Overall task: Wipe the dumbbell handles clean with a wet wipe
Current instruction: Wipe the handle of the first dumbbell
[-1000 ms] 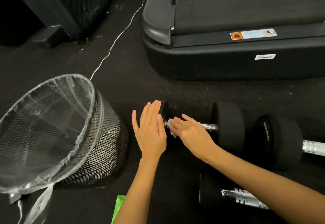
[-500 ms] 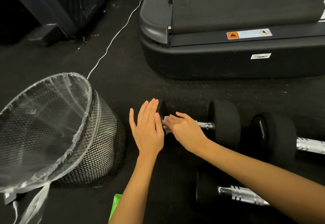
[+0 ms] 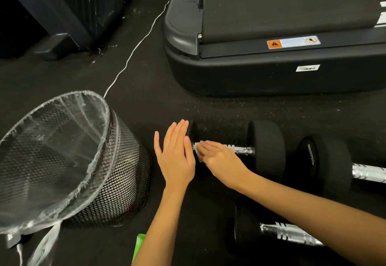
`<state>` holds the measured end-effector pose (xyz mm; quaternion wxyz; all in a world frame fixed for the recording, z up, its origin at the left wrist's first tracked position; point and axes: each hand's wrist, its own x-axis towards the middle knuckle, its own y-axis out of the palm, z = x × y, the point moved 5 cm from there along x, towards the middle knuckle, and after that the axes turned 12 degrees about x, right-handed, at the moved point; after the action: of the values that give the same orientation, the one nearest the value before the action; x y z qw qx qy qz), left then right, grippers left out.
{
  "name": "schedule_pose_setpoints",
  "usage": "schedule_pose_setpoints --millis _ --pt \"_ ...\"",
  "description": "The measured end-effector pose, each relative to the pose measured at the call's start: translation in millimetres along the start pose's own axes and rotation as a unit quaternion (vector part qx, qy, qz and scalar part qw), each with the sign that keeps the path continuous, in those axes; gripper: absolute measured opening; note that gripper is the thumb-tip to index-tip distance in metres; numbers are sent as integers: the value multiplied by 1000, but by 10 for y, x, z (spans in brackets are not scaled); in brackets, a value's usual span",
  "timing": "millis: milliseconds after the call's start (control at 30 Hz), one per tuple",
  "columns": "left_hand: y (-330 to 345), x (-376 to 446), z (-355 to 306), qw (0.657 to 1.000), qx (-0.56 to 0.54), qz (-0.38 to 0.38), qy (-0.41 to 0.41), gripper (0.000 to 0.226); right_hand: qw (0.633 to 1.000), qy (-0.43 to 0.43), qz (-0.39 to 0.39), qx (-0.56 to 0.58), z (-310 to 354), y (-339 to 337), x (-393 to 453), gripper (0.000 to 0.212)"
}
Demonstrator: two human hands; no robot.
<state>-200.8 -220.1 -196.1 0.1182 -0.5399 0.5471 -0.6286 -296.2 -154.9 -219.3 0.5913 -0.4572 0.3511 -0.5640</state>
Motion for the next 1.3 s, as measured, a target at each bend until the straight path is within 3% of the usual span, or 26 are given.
schedule_pose_setpoints --millis 233,367,533,733,800,867,967,1067,1300 --pt "4 -2 -20 1000 6 -4 3 42 997 48 -59 -3 -67 -112 -44 37" --pt "8 14 -16 1000 5 -4 1 42 999 -8 -45 -30 14 -18 -17 36" --pt "17 17 -12 1000 4 1 1 42 998 13 -38 -51 10 -56 -51 27" --pt "15 12 -8 1000 -3 8 0 42 995 -31 19 -88 101 -35 -77 36" --pt "11 14 -6 1000 -11 18 -1 42 999 -32 34 -24 132 -45 -134 33" --pt "10 25 -5 999 -34 37 -3 42 995 13 -12 98 110 -210 -204 27" --pt "-1 55 7 991 -102 78 -40 44 952 114 -127 256 -87 -559 -335 20" --pt "-96 95 -19 965 -220 92 -106 35 883 201 -174 386 -287 -793 -446 19" --pt "-599 -21 -508 909 -379 64 -161 8 771 218 -246 545 -367 -999 -496 14"
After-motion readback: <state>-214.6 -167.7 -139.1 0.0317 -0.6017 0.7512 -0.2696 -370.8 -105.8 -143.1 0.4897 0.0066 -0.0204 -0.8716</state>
